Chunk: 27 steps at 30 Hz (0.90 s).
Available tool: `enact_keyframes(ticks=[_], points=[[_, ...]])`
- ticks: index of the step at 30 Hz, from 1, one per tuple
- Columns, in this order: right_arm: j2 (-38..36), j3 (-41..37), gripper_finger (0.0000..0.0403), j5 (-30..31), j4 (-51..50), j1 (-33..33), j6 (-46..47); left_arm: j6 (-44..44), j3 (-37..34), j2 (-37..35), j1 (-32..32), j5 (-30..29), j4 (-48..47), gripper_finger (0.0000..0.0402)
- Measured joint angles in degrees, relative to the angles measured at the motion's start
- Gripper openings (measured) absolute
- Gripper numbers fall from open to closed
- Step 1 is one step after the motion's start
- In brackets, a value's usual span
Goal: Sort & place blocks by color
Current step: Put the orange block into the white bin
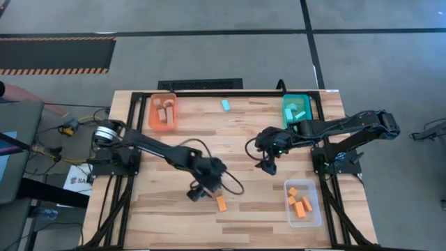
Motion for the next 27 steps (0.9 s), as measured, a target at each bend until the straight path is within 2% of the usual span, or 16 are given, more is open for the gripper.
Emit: enact_keyframes(ticks=[6, 13, 17, 24, 27], points=[[0.00, 0.00, 0.0378, -2.30, -5.05, 0.01, -0.33, 5.24, 9.88, 8.82, -2.05, 0.08, -6.35, 0.0226], [0.00, 0.00, 0.0378, -2.33, -8.64, 0.01, -4.56, 7.70, 16.76, 15.96, -3.74, 1.06, -10.39, 0.0226], [0.00, 0.00, 0.0378, -2.33, -9.62, 0.01, -5.60, 9.79, 18.09, 19.27, -4.39, 1.00, -11.81, 0.0226], [0.00, 0.00, 0.0378, -2.31, -10.00, 2.32, 3.45, 13.17, 18.41, 20.74, -4.90, -3.29, -12.56, 0.0224], [0.00, 0.00, 0.0378, -2.29, -9.99, 4.20, 5.44, 13.08, 18.30, 20.39, -5.10, -3.99, -12.28, 0.0207]])
